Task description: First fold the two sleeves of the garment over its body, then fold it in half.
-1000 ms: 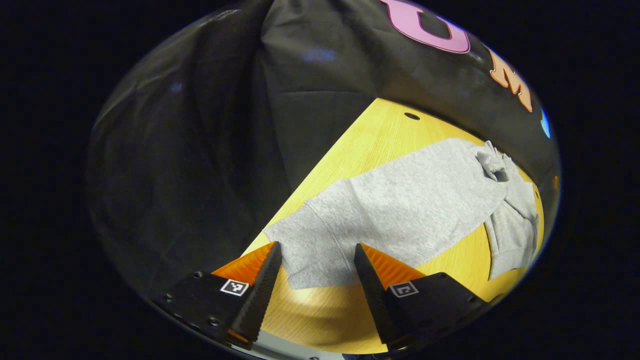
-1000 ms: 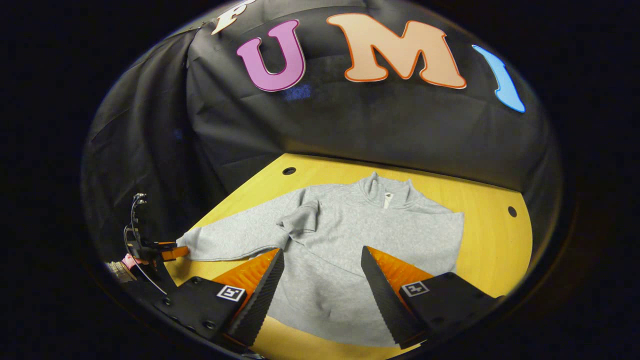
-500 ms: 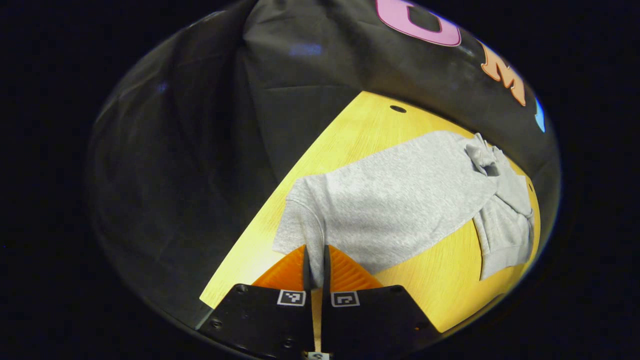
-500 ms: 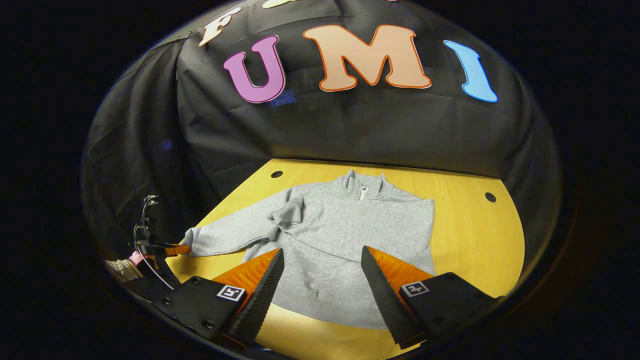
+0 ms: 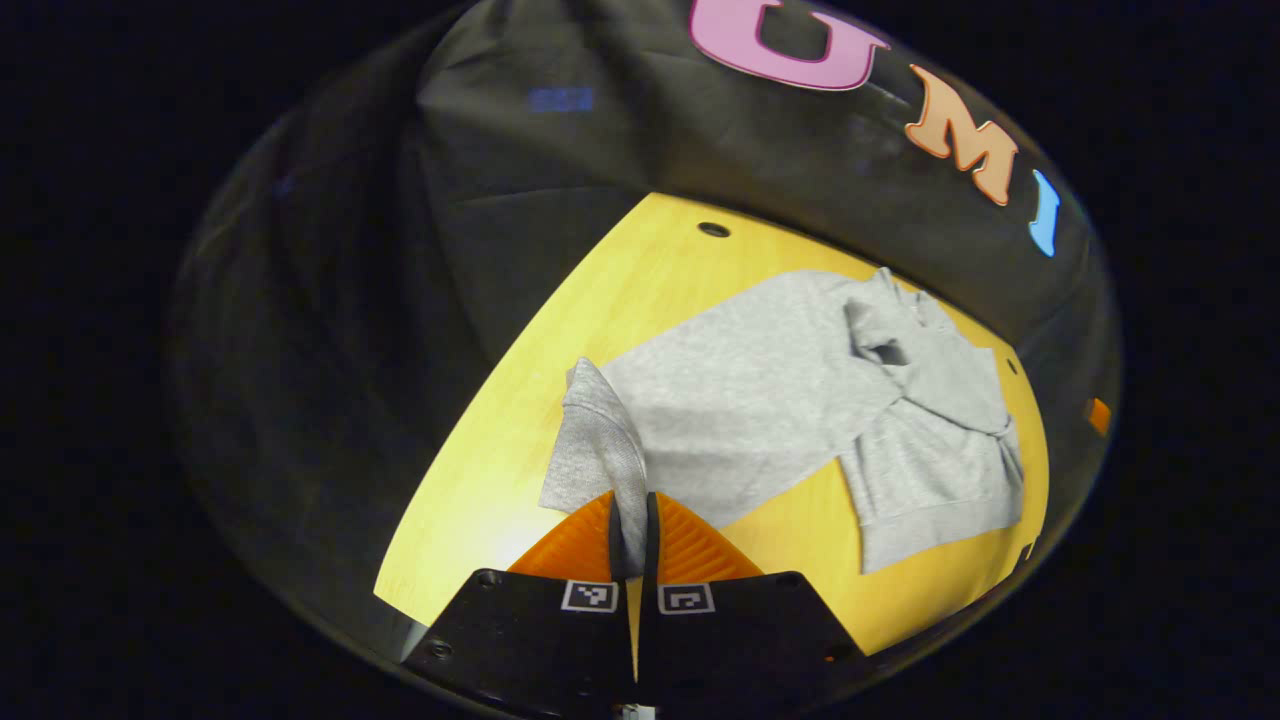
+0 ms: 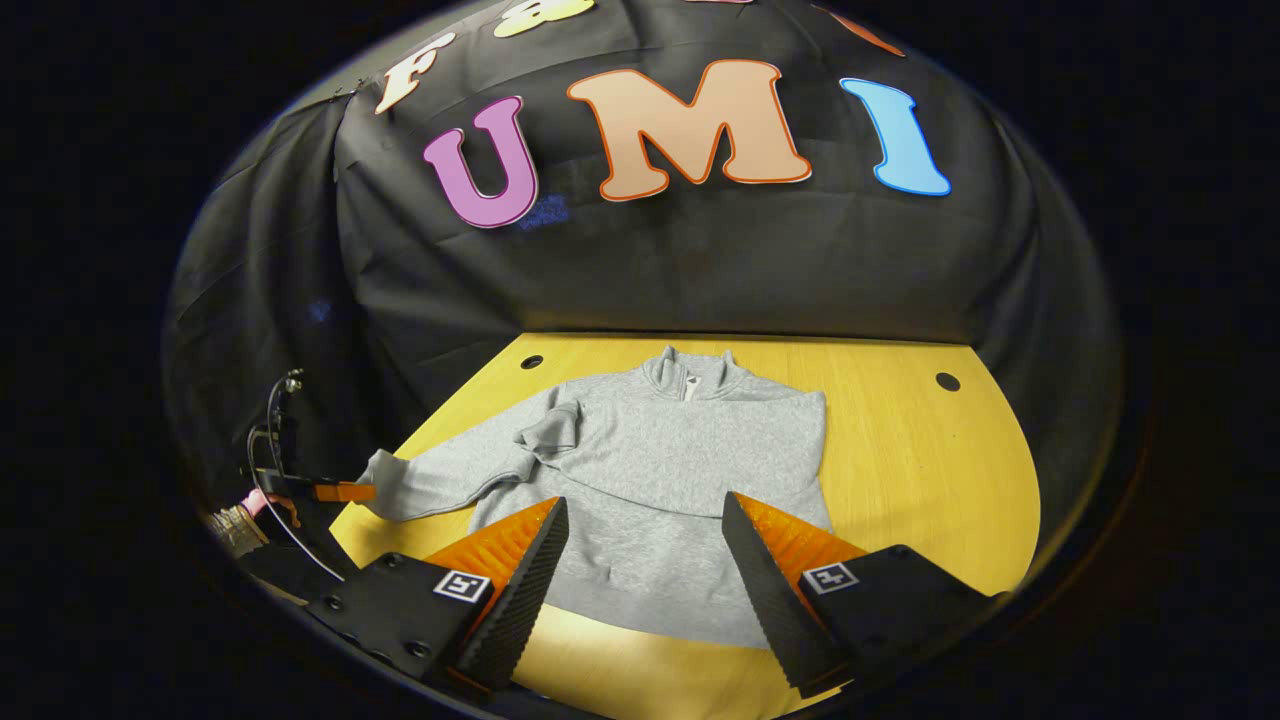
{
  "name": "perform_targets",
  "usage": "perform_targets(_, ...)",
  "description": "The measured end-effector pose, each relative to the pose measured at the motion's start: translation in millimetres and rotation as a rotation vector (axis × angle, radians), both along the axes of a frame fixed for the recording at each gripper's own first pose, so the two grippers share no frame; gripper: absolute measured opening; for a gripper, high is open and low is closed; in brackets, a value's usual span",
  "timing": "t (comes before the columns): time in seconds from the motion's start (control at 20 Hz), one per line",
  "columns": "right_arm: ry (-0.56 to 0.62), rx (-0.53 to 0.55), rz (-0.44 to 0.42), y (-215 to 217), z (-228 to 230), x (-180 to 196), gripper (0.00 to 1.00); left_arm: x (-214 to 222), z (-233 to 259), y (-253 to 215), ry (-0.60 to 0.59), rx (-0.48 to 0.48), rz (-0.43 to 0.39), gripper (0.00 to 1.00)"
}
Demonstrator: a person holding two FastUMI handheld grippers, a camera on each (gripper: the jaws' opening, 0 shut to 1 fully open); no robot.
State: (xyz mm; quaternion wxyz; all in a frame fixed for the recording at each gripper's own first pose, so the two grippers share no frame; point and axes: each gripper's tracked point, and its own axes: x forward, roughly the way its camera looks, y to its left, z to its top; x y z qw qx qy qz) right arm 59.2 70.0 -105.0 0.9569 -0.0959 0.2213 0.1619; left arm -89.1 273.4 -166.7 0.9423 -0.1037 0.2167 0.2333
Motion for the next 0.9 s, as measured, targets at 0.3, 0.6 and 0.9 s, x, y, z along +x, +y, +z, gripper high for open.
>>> perform_targets(0.3, -0.015, 0.011, -0.034, -40.5, 9.5, -6.7, 0.96, 62.3, 55.4, -95.3, -0.074, 0.000, -0.235, 0.01)
perform_targets(0.6, -0.015, 0.030, -0.091, -86.7, 13.2, -15.2, 0.96, 142.7, 85.3, -196.0, -0.090, 0.056, -0.469, 0.00)
perform_targets(0.9, -0.007, 0.017, -0.122, -128.8, 20.7, -23.3, 0.96, 206.8, 97.5, -310.4, -0.099, 0.092, -0.672, 0.00)
